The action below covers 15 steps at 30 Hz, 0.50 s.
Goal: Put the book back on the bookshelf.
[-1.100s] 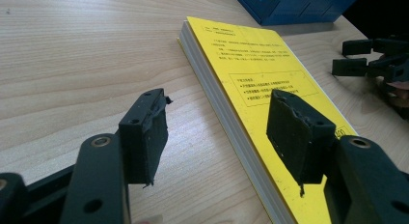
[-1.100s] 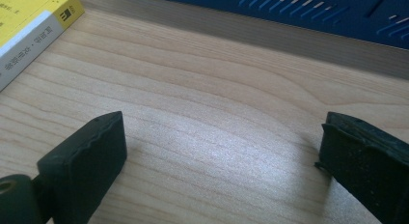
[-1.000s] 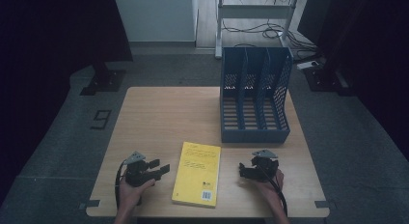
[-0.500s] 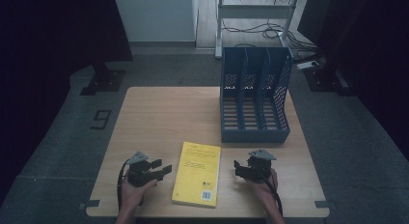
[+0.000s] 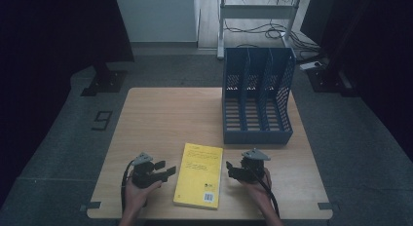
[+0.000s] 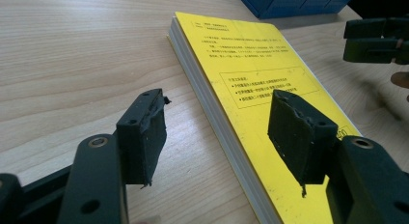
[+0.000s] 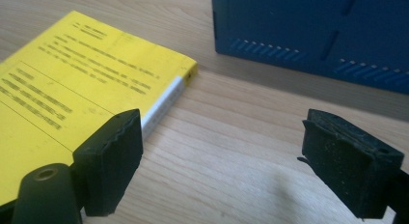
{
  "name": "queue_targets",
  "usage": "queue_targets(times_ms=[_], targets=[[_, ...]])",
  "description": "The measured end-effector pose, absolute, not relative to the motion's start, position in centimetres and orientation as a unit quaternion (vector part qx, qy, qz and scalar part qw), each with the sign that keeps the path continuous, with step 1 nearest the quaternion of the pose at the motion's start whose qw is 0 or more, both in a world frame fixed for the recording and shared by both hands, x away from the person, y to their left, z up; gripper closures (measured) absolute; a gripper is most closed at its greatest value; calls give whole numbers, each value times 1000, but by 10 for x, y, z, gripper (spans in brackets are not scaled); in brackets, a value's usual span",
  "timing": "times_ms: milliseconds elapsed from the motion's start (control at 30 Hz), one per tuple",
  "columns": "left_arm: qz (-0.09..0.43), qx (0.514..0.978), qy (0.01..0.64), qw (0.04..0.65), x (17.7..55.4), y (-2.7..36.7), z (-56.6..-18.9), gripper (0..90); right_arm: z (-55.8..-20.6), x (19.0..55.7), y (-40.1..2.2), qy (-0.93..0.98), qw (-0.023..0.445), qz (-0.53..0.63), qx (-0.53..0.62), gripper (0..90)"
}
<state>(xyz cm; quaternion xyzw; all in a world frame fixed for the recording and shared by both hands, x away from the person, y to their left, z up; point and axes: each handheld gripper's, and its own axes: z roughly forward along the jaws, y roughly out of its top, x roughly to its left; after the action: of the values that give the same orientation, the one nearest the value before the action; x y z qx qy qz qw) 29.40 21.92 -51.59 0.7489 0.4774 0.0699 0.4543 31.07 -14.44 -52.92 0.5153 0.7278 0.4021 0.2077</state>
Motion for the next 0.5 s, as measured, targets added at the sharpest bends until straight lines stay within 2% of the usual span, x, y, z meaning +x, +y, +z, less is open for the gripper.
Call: queue_targets(times_ms=[500], targets=[[70, 746, 479, 457, 303, 214, -514, 373, -526, 320, -105, 739, 185, 417, 496, 146]])
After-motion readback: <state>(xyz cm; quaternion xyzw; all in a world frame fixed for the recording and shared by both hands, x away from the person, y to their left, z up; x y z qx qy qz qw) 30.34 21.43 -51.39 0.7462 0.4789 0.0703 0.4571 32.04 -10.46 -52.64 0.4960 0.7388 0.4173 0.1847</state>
